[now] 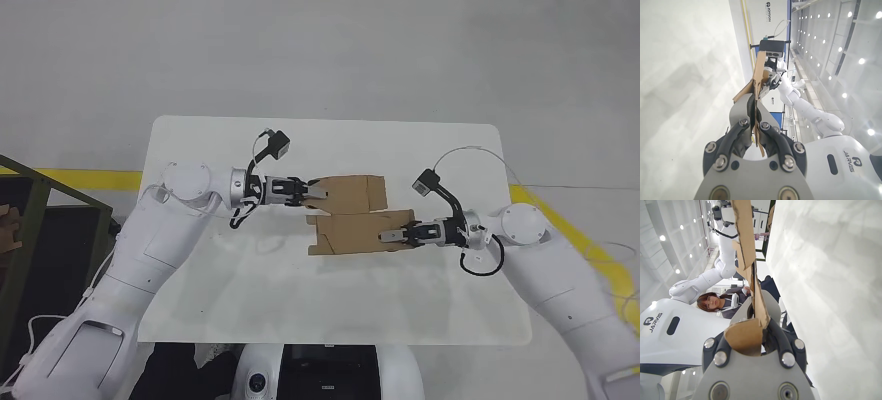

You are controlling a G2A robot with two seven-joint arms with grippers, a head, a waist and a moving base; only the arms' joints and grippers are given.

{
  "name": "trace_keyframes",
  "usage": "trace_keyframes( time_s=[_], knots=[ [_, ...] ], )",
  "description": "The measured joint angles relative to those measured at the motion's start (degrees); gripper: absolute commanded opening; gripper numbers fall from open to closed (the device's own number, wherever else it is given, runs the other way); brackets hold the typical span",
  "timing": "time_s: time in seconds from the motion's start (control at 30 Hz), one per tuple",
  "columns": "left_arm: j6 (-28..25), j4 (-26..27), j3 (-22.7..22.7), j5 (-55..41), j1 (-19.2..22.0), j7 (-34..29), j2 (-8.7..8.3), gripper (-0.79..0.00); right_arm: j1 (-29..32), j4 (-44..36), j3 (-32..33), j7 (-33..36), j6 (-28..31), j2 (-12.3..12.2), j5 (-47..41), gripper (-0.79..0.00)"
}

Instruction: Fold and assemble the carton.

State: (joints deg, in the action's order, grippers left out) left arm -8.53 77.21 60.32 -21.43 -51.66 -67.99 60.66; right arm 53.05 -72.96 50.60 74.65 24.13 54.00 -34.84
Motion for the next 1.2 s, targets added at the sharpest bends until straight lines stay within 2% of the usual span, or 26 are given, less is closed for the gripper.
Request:
trace_keyframes(
  time_s=[0.07,0.13,0.17,0.4,0.67,0.83,0.97,1.13,1.2],
  knots=[
    [0.06,0.06,-0.06,0.12,0.03,-0.03,0.01,-0.785,0.09,0.02,0.18,0.03,-0.08,0.07,0.04,-0.773],
    [-0.06,0.21,-0.11,-0.13,0.04,-0.14,0.05,-0.785,0.14,0.10,0.37,-0.03,-0.30,0.13,0.35,-0.237],
    [-0.15,0.30,-0.11,-0.48,0.03,-0.28,0.07,-0.785,0.13,0.18,0.46,-0.24,-0.42,0.15,0.70,0.000],
    [-0.98,0.79,0.30,-3.10,-0.15,-1.88,0.12,-0.785,0.57,1.31,2.25,-5.38,-0.67,-0.03,5.21,0.000],
    [-2.05,0.33,0.37,-4.21,-0.18,-4.57,0.06,-0.785,4.04,-0.67,9.09,-6.67,4.11,-1.68,4.62,0.000],
    [-2.78,-0.04,0.12,-3.71,-0.13,-5.58,0.05,-0.785,6.81,-6.44,12.83,-3.15,7.90,-2.64,2.24,-0.006],
    [-3.25,-0.32,-0.21,-3.33,-0.11,-6.13,0.07,-0.785,8.08,-11.91,12.85,-0.95,6.51,-2.99,0.71,-0.015],
    [-3.55,0.06,-1.13,-3.03,0.19,-7.17,0.23,-0.785,7.58,-14.03,10.55,-0.56,6.06,-2.70,0.66,-0.089],
    [-3.77,0.36,-1.49,-2.98,0.29,-7.62,0.29,-0.785,6.79,-13.70,9.40,-0.56,6.06,-2.41,0.68,-0.160]
  ],
)
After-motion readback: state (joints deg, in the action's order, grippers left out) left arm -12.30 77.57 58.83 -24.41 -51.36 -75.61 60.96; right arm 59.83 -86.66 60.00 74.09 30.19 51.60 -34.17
